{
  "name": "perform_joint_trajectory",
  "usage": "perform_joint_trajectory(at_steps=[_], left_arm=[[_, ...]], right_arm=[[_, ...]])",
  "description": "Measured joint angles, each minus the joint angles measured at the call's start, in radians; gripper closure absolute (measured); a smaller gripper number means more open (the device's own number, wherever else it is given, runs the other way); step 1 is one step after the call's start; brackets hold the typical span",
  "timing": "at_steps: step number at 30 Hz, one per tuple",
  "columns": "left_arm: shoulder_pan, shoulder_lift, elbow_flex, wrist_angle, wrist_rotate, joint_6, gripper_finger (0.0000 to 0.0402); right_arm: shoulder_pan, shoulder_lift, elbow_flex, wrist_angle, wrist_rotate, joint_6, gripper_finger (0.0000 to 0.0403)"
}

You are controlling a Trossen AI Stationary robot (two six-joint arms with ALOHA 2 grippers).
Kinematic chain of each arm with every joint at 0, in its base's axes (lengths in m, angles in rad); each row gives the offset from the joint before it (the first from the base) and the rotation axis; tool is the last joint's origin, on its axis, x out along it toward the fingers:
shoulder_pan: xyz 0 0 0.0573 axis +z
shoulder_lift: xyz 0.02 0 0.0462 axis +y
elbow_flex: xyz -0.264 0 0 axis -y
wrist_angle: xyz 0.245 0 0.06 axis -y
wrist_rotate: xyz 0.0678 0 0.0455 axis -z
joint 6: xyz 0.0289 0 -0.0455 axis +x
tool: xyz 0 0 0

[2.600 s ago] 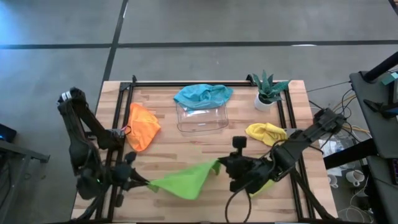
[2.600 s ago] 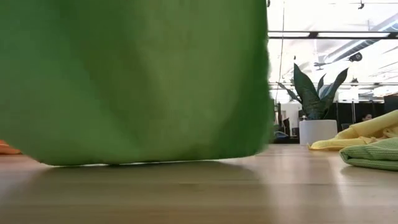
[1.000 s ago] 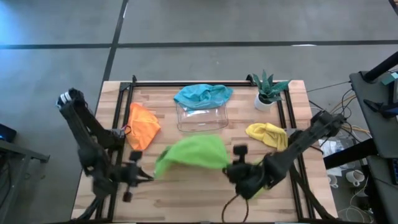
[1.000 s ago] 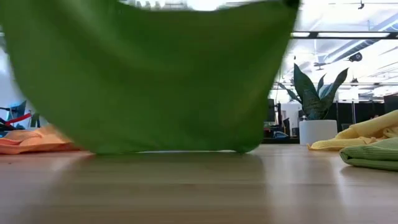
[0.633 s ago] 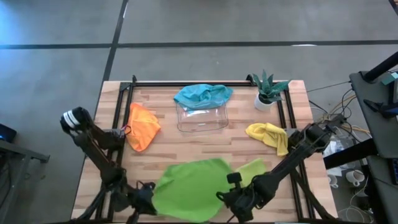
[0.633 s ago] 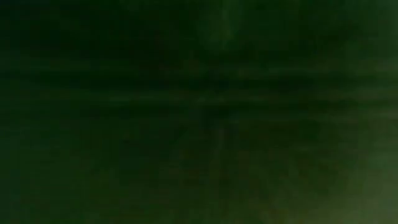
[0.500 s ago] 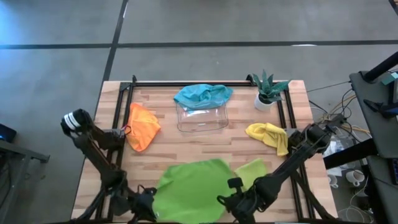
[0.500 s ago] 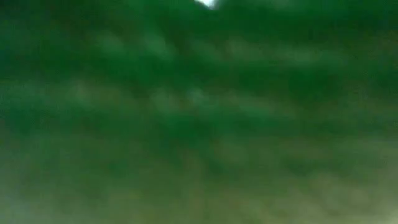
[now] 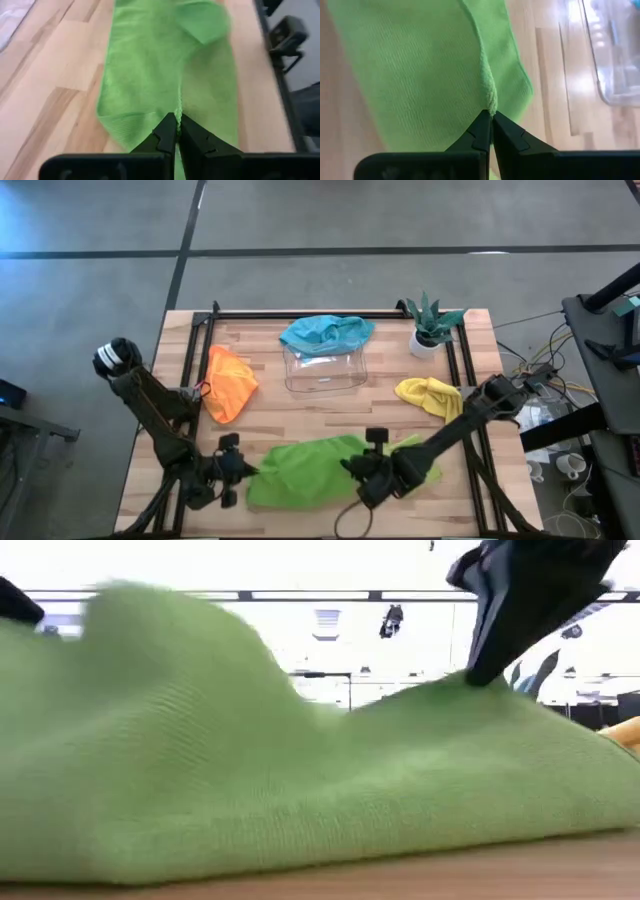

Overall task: Fold microfiber towels
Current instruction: Fold the green microfiber cloth

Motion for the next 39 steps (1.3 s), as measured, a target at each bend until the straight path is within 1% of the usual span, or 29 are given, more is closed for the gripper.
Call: perform_joint_trajectory(at_steps=[4,12,16,20,23,26,28,32,35,39], left_arm=[[0.018,0.0,-0.049,0.102,0.013,0.006,0.0401],[0.042,0.008,-0.08,0.085,0.02,0.007,0.0401],[0.051,-0.003,-0.096,0.078,0.028,0.007,0.0401],[0.051,-0.052,-0.083,0.06,0.082,0.008,0.0401],[0.051,-0.103,-0.078,0.062,0.083,0.037,0.0401],[0.058,-0.136,-0.1,0.056,0.071,0.062,0.0402],[0.063,-0.141,-0.121,0.042,0.058,0.049,0.0401],[0.064,-0.123,-0.167,0.035,0.056,-0.038,0.0401],[0.063,-0.098,-0.188,0.043,0.09,-0.093,0.0401],[0.062,-0.081,-0.187,0.043,0.126,-0.095,0.0401]], right_arm=[[-0.029,0.026,-0.037,0.009,-0.051,-0.005,0.0394],[-0.037,0.025,-0.102,-0.015,-0.053,0.014,0.0394],[-0.047,0.016,-0.106,-0.017,-0.027,0.012,0.0394],[-0.049,0.005,-0.087,-0.059,-0.024,0.005,0.0394],[-0.056,-0.022,-0.079,-0.073,-0.013,-0.011,0.0394],[-0.079,-0.028,-0.082,-0.069,0.009,-0.035,0.0394],[-0.101,-0.028,-0.095,-0.064,0.014,-0.05,0.0394],[-0.143,-0.022,-0.142,-0.036,0.013,-0.058,0.0394],[-0.162,-0.022,-0.174,-0.015,0.013,-0.064,0.0394],[-0.169,-0.022,-0.188,0.001,0.012,-0.068,0.0394]])
